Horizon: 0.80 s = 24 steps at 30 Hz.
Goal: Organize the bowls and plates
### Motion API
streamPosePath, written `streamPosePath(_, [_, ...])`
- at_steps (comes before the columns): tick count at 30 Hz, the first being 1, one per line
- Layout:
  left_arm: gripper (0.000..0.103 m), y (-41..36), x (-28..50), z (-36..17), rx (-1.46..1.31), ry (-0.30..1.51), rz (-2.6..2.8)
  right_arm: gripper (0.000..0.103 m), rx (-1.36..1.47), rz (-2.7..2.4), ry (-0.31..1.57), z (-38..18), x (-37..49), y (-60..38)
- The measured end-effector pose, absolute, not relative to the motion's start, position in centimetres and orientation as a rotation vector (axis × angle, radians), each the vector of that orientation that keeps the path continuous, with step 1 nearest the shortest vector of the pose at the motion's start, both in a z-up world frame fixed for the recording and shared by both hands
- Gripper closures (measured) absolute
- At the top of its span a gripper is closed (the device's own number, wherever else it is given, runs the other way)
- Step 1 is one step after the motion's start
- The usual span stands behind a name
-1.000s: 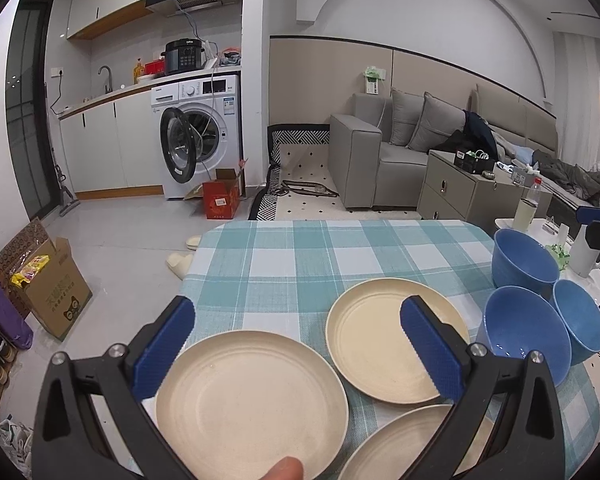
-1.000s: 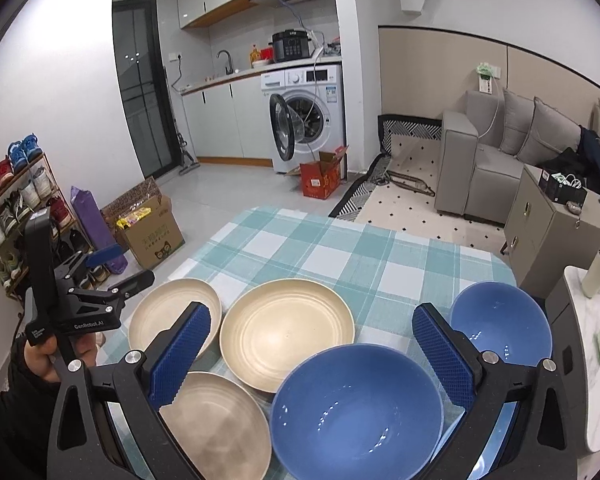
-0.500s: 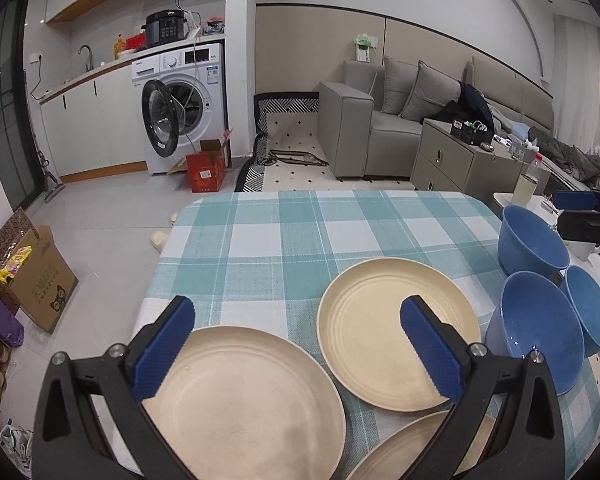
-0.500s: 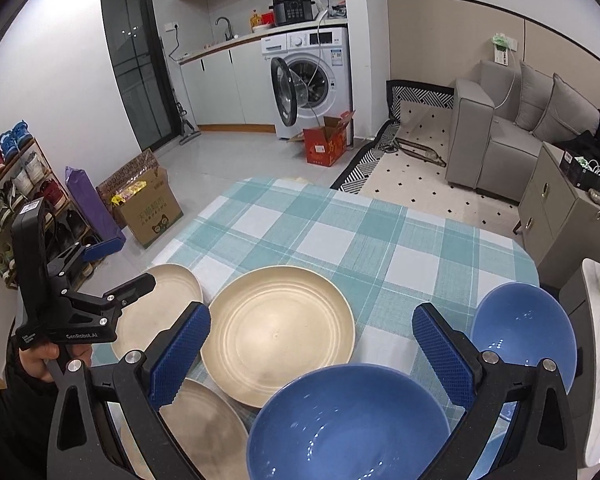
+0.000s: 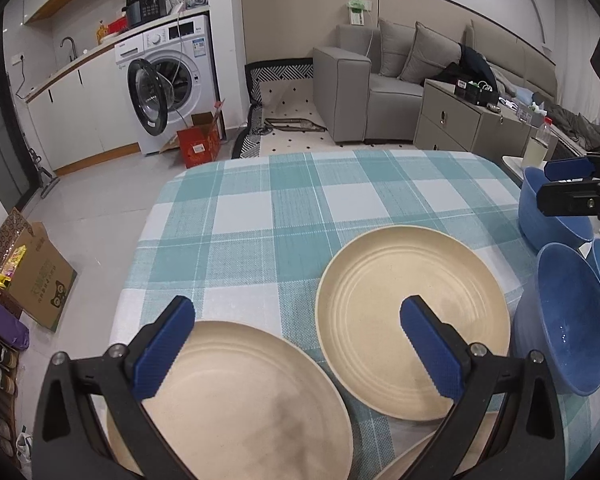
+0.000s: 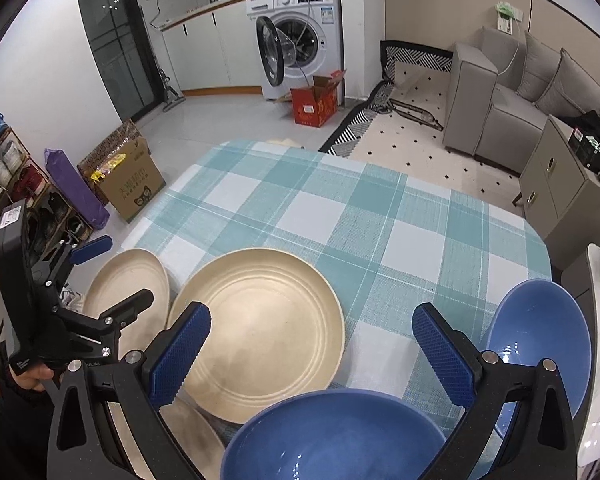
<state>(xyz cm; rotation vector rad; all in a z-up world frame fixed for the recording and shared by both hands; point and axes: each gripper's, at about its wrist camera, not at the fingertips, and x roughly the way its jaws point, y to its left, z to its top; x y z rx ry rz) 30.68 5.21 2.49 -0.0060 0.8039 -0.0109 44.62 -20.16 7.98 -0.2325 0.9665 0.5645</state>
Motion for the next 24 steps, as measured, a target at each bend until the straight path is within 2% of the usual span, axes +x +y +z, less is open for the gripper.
streamPosePath(24, [0.0, 2.3, 33.8, -1.4, 0.059, 0.915, -0.072, 0.0, -0.301, 0.501, 1.249, 0.1, 50.0, -18.1])
